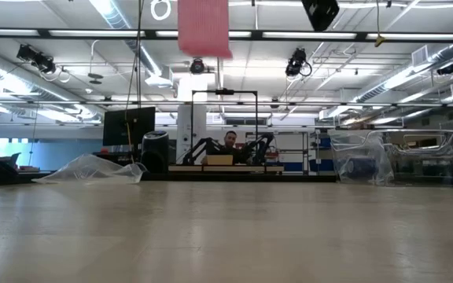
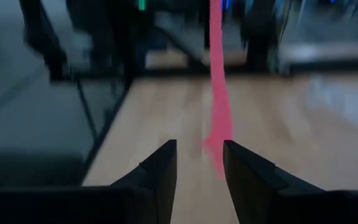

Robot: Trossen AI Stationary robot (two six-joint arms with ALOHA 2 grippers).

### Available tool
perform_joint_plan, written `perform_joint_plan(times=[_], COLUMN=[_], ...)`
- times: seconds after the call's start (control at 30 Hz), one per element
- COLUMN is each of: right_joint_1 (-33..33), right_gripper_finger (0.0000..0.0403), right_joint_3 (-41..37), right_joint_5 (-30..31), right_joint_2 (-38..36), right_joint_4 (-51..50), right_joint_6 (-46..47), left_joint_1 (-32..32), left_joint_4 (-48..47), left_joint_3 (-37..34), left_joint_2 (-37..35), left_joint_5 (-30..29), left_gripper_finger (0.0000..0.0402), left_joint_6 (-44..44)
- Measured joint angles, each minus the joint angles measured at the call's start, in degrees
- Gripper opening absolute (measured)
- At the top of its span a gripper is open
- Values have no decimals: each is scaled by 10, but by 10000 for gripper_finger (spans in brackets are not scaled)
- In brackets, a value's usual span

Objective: Roll bandage
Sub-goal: Roll the pink bandage

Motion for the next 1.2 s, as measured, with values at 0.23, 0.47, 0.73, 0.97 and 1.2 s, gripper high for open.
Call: perform_joint_plan(times=[0.23, 0.47, 0.73, 0.97, 1.2], right_joint_1=[16, 3, -11, -41, -91], right_gripper_finger=[163, 217, 230, 81, 7], right_joint_3=[-89, -43, -17, -17, -17], right_joint_5=[49, 52, 46, 24, -16], right_joint_2=[94, 150, 164, 164, 164], right_joint_4=[367, 384, 377, 374, 393], right_joint_6=[-80, -60, -45, -37, -42], left_joint_1=[-1, -1, -1, 2, 2], left_joint_4=[3, 27, 46, 102, 167], left_joint_3=[22, 24, 24, 24, 24], left_joint_2=[0, 0, 0, 1, 1], left_joint_5=[1, 5, 5, 10, 58], left_gripper_finger=[12, 12, 12, 12, 12], left_joint_6=[9, -3, -3, -40, -48])
